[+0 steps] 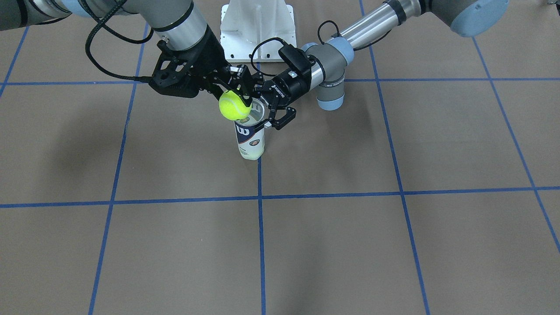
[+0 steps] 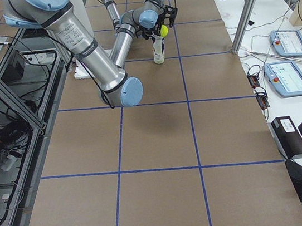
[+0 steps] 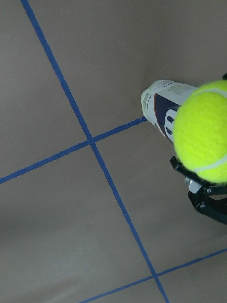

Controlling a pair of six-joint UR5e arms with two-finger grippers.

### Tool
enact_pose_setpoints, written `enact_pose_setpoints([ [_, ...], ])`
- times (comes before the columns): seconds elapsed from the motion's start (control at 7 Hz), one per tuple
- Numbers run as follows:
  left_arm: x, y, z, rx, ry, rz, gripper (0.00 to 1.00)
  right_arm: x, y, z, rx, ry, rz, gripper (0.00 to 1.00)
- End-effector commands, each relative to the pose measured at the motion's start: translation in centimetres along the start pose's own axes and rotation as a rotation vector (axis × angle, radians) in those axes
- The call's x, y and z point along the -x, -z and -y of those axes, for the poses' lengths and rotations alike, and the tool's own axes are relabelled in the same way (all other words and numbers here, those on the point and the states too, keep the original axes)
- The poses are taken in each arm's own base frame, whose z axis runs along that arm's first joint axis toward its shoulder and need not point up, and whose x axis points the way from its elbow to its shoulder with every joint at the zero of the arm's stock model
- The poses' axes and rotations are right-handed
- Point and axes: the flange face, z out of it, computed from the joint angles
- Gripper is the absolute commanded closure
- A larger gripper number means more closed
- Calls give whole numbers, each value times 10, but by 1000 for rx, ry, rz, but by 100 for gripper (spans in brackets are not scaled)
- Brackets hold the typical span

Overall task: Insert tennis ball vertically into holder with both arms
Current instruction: 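Carry the second ball with the right gripper over the can, then drop the second ball into the can by opening the right gripper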

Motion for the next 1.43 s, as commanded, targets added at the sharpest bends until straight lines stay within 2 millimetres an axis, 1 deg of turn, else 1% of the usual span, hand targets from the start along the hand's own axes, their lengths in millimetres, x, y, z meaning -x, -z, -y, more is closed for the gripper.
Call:
enact_pose_setpoints([
  [0.0,-1,0,0,1,1,-1,8,4,-6,-8,9,0,-3,75],
  [0.14,-1,0,0,1,1,-1,8,6,-9,-13,3,3,-2,60],
  [0.29,-1,0,0,1,1,-1,8,6,-12,-15,-6,5,-3,1],
  [0.57,-1,1,-2,4,1,-1,8,4,-14,-19,-2,5,-4,0],
  [0.86,-2,0,-1,1,2,-2,8,6,-10,-21,-1,9,3,0],
  [1.0,-2,0,3,-8,9,-6,8,5,-6,-18,-8,10,7,0],
  [1.14,-1,3,13,-33,21,-10,8,0,2,-2,-30,4,8,0],
  [1.29,4,26,31,-67,36,-19,8,-13,9,21,-59,-13,-1,0],
])
